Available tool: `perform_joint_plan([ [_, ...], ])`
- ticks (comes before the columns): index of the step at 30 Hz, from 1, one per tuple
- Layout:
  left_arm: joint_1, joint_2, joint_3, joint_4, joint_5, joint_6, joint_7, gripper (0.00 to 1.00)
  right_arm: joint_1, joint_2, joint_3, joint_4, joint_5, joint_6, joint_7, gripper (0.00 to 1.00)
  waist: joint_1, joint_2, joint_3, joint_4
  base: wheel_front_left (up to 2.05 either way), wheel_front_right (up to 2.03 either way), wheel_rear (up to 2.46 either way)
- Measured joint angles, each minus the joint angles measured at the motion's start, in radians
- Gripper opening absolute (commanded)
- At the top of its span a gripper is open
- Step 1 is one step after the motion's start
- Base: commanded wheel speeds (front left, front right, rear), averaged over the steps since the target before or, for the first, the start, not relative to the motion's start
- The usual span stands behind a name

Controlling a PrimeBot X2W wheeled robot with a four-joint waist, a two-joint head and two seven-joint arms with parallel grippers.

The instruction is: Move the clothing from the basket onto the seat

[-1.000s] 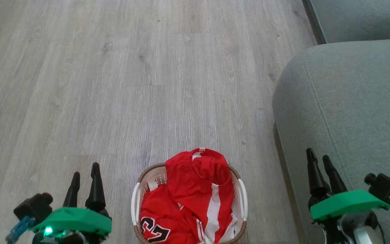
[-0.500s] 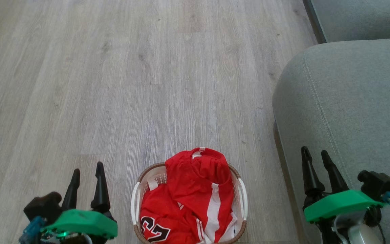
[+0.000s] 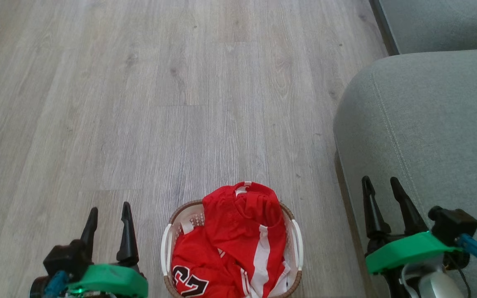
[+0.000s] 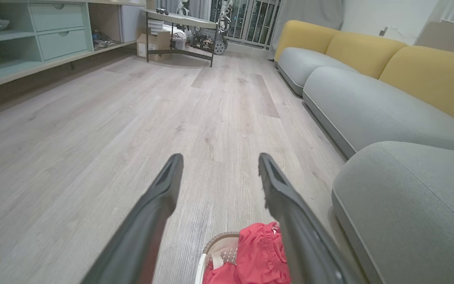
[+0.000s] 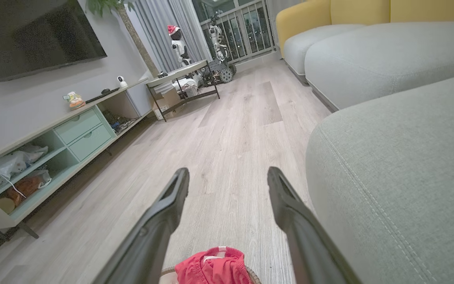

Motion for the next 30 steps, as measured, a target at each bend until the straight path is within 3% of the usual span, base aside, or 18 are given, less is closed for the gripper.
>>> perform_joint_plan([
  [17,0.03,0.005,-0.018,0.006,0.138,0.013,-0.051,1.0,0.002,0.0,0.032,-0.017,-0.198,0.0,-0.049,1.0,0.0,0.0,-0.011,0.004,0.0,0.0,0.0],
  [30,0.03,0.005,-0.019,0.023,0.137,0.012,-0.051,1.0,0.002,0.0,0.033,-0.016,-0.203,0.0,-0.049,1.0,0.0,0.0,-0.007,0.004,0.0,0.0,0.0],
])
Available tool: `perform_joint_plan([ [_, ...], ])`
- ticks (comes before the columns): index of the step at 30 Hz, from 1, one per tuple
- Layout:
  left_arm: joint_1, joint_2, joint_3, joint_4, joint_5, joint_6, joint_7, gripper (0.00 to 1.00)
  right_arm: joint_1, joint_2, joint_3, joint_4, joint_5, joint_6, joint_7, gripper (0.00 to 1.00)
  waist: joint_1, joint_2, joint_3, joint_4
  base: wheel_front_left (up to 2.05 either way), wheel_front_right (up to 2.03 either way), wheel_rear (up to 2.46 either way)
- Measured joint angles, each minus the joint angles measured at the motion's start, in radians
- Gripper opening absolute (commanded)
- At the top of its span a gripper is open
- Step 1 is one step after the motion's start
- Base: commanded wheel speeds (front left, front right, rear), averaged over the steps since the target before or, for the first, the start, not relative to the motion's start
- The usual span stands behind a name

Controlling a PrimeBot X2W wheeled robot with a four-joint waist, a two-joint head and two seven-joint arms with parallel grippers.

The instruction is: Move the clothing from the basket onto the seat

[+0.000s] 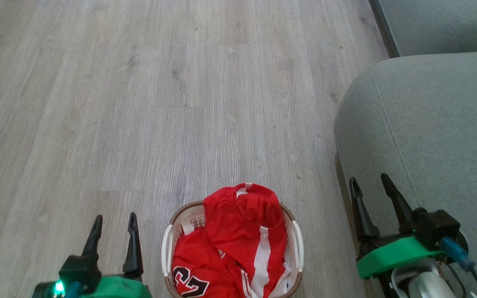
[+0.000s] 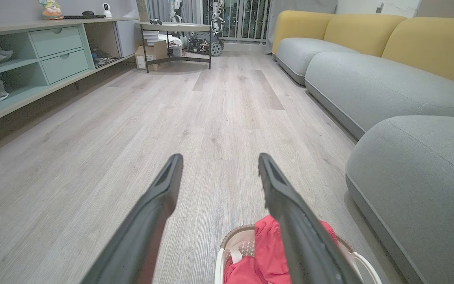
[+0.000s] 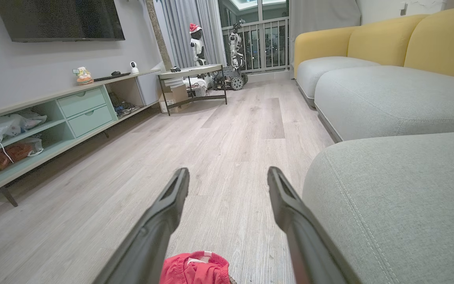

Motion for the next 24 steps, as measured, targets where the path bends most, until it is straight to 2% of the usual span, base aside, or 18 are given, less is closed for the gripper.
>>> perform_joint_plan([
  [14,0.0,0.0,-0.004,0.004,0.0,-0.001,0.0,1.0,0.0,0.0,-0.008,0.001,0.0,0.0,0.0,1.0,0.0,0.0,0.011,-0.001,0.0,0.0,0.0],
  [24,-0.017,0.001,-0.064,0.047,-0.001,-0.018,0.0,1.0,-0.002,0.0,-0.03,-0.012,0.0,0.0,0.0,1.0,0.0,0.0,0.057,0.004,0.0,0.0,0.0],
])
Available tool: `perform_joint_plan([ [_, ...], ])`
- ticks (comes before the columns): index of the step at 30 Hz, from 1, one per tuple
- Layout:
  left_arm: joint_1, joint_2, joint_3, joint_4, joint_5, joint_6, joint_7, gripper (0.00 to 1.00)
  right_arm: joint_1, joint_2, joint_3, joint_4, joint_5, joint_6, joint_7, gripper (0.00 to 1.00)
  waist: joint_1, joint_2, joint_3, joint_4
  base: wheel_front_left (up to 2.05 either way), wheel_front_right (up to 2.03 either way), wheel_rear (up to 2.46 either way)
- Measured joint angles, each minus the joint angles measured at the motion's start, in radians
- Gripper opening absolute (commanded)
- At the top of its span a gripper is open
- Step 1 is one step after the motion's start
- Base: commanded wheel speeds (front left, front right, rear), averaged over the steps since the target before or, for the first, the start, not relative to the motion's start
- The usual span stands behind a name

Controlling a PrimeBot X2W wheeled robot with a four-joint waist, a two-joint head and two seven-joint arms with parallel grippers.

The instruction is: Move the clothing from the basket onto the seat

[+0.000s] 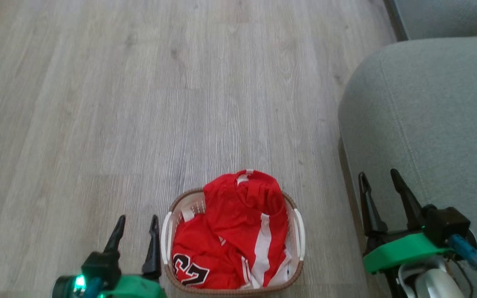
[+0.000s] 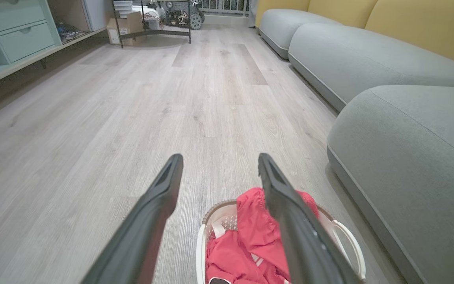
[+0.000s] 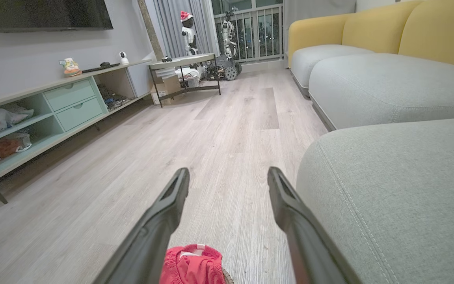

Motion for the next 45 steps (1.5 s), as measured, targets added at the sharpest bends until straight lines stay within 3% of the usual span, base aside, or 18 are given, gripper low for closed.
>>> perform_joint_plan([
  [6,-0.091,0.0,-0.064,0.058,0.021,-0.015,0.0,1.0,-0.042,0.0,-0.019,-0.033,-0.009,0.0,0.0,1.0,0.0,0.0,0.082,0.005,0.0,0.0,0.0],
  [14,-0.292,-0.001,-0.173,0.182,0.038,-0.027,-0.001,1.0,-0.207,-0.001,-0.067,-0.108,-0.034,0.0,-0.003,1.0,0.0,0.0,0.268,0.002,0.0,0.0,0.0],
  [32,-0.726,-0.005,-0.354,0.651,0.108,-0.035,-0.001,1.0,-0.423,-0.007,-0.089,-0.225,-0.049,0.0,-0.007,1.0,0.0002,-0.0001,0.665,-0.073,0.0,0.0,0.0],
  [38,-0.835,-0.006,-0.35,0.801,0.099,-0.017,-0.001,1.0,-0.49,-0.008,-0.082,-0.263,-0.043,0.001,-0.007,1.0,0.0003,-0.0001,0.781,-0.112,0.0,0.0,0.0],
  [45,-0.9,-0.007,-0.309,0.883,0.051,0.002,-0.001,1.0,-0.513,-0.009,-0.078,-0.282,-0.032,0.001,-0.007,1.0,0.0003,-0.0001,0.847,-0.137,0.0,0.0,0.0],
])
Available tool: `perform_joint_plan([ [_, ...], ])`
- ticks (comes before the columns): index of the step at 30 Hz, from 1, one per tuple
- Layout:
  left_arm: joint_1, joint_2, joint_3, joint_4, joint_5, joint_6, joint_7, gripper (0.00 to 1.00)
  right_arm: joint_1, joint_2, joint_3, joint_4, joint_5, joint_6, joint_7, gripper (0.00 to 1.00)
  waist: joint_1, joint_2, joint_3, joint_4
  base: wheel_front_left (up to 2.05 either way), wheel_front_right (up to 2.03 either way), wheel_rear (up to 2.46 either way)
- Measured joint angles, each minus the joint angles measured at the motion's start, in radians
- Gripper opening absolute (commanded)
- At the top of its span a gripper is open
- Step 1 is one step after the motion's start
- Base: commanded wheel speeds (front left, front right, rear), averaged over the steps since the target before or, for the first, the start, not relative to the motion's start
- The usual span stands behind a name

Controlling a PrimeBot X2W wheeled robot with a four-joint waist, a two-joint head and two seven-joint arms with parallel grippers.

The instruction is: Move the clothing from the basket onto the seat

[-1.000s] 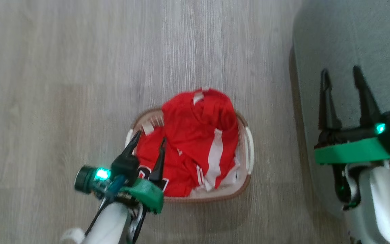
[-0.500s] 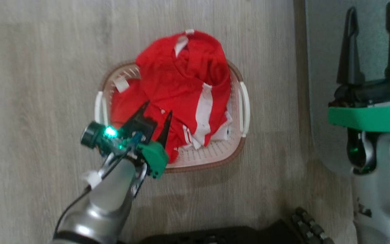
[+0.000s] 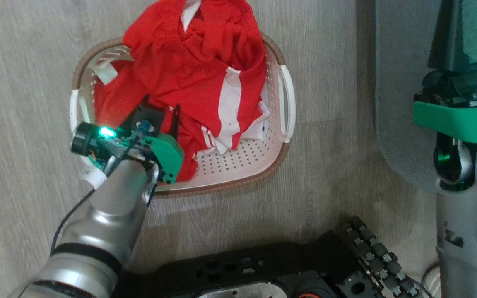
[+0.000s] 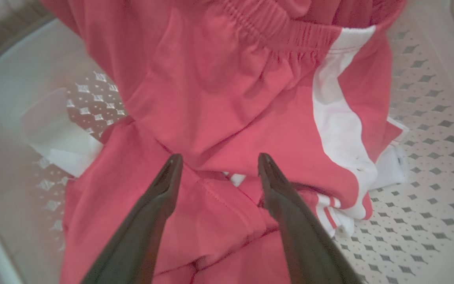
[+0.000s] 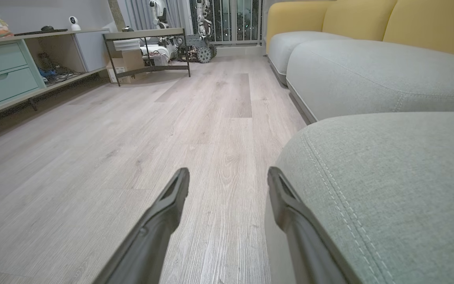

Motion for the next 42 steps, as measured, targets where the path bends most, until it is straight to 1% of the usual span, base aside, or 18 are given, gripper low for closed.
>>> perform_joint_plan([
  [6,-0.059,0.002,0.024,0.034,-0.017,0.009,0.0,1.0,-0.005,0.0,0.009,-0.011,0.016,0.0,0.0,1.0,-0.0001,0.0,0.041,-0.018,0.0,0.0,0.0],
  [13,-0.114,0.006,0.047,0.114,-0.035,0.051,0.0,1.0,-0.028,0.0,0.019,-0.016,0.034,0.0,0.0,1.0,-0.0002,0.0002,0.064,-0.035,0.0,0.0,0.0],
  [14,-0.123,0.006,0.048,0.138,-0.037,0.061,0.0,0.93,-0.028,0.0,0.02,-0.016,0.034,0.0,0.0,1.0,-0.0001,0.0002,0.065,-0.037,0.0,0.0,0.0],
  [16,-0.136,0.005,0.048,0.168,-0.042,0.062,0.002,0.88,-0.028,0.0,0.021,-0.016,0.035,0.0,0.0,1.0,-0.0002,0.0002,0.068,-0.04,0.0,0.0,0.0],
  [17,-0.14,0.005,0.048,0.177,-0.046,0.064,0.002,0.81,-0.028,0.0,0.022,-0.016,0.035,0.0,0.0,1.0,-0.0002,0.0002,0.069,-0.042,0.0,0.0,0.0],
  [18,-0.144,0.005,0.048,0.181,-0.051,0.064,0.002,0.67,-0.028,0.0,0.025,-0.016,0.04,0.0,0.0,1.0,-0.0002,0.0002,0.069,-0.043,0.0,0.0,0.0],
  [19,-0.147,0.005,0.048,0.183,-0.054,0.064,0.002,0.47,-0.028,0.0,0.025,-0.016,0.043,0.0,0.0,1.0,-0.0002,0.0002,0.07,-0.044,0.0,0.0,0.0],
  [20,-0.149,0.004,0.048,0.183,-0.059,0.064,0.002,0.39,-0.028,0.0,0.025,-0.016,0.044,0.0,0.0,1.0,-0.0002,0.0002,0.07,-0.044,0.0,0.0,0.0],
  [21,-0.15,0.004,0.048,0.183,-0.062,0.064,0.001,0.29,-0.028,0.0,0.025,-0.016,0.044,0.0,0.0,1.0,-0.0002,0.0002,0.07,-0.045,0.0,0.0,0.0],
  [22,-0.151,0.004,0.047,0.183,-0.063,0.063,0.001,0.0,-0.028,0.0,0.025,-0.016,0.044,0.0,0.0,1.0,-0.0002,0.0002,0.07,-0.046,0.0,0.0,0.0],
  [28,-0.145,0.003,0.036,0.157,-0.067,0.059,0.001,0.0,-0.028,0.0,0.023,-0.005,0.045,0.0,0.0,1.0,-0.0002,0.0002,0.05,-0.046,0.0,0.0,0.0],
  [32,-0.116,0.002,0.021,0.08,-0.068,0.042,0.0,0.0,-0.027,0.0,0.02,0.016,0.047,0.0,-0.001,1.0,-0.0002,0.0002,0.017,-0.038,0.0,0.0,0.0],
  [35,-0.063,0.001,0.016,0.011,-0.069,0.028,0.0,0.0,-0.026,0.0,0.021,0.035,0.048,0.0,-0.001,1.0,-0.0002,0.0002,-0.02,-0.03,0.0,0.0,0.0],
  [42,0.06,0.005,0.014,-0.148,-0.076,-0.002,0.0,0.0,0.01,0.0,0.023,0.088,0.04,0.0,-0.001,1.0,-0.0002,0.0002,-0.14,-0.006,0.0,0.0,0.0],
])
